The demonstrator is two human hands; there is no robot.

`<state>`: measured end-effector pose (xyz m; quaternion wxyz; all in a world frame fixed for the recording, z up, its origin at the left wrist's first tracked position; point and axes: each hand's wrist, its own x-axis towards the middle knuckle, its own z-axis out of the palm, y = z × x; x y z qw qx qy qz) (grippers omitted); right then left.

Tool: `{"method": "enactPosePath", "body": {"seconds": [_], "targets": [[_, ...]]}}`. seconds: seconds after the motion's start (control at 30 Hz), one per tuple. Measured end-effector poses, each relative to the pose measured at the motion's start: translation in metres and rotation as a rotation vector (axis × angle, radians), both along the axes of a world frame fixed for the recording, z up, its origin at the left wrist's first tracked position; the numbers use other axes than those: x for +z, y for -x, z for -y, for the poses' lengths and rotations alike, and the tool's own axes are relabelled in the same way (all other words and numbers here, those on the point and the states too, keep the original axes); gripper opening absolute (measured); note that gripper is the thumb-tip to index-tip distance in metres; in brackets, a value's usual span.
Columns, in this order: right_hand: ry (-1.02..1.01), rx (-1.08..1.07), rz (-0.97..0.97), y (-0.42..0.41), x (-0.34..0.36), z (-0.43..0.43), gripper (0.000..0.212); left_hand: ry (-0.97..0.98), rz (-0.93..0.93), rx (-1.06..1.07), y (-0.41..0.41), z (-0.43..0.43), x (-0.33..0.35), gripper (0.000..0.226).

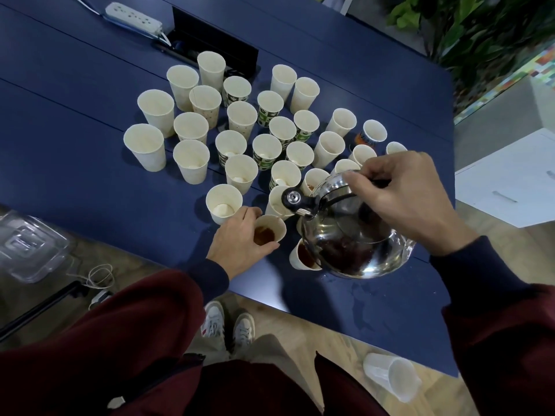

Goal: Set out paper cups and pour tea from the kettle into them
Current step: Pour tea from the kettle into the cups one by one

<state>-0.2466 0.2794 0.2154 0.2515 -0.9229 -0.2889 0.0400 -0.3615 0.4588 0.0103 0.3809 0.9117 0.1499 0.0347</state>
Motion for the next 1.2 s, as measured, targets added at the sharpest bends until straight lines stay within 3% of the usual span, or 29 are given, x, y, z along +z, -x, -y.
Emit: {"method": "enactPosePath", "body": {"seconds": [0.1, 0.27, 0.43, 0.73, 1.2], "targets": [[-0.058, -0.060, -0.015, 0.000, 0.002, 0.002, 0.037, -0.012, -0.005, -0.015, 0.000, -0.003, -0.002, 0.057], [-0.080, -0.110, -0.044, -0.009, 0.007, 0.003, 0.045, 0.021, 0.045, 0.013, -0.005, -0.003, 0.008, 0.062], [-0.047, -0.073, -0.024, -0.024, 0.016, 0.004, 0.037, -0.061, 0.066, 0.045, -0.038, -0.007, 0.024, 0.038], [0.044, 0.073, 0.060, -0.052, 0.014, -0.004, 0.033, -0.231, -0.240, -0.161, -0.081, -0.005, 0.030, 0.079], [0.101, 0.119, 0.018, -0.063, 0.002, -0.005, 0.033, -0.216, -0.181, -0.051, -0.078, 0.001, 0.015, 0.072]]}}
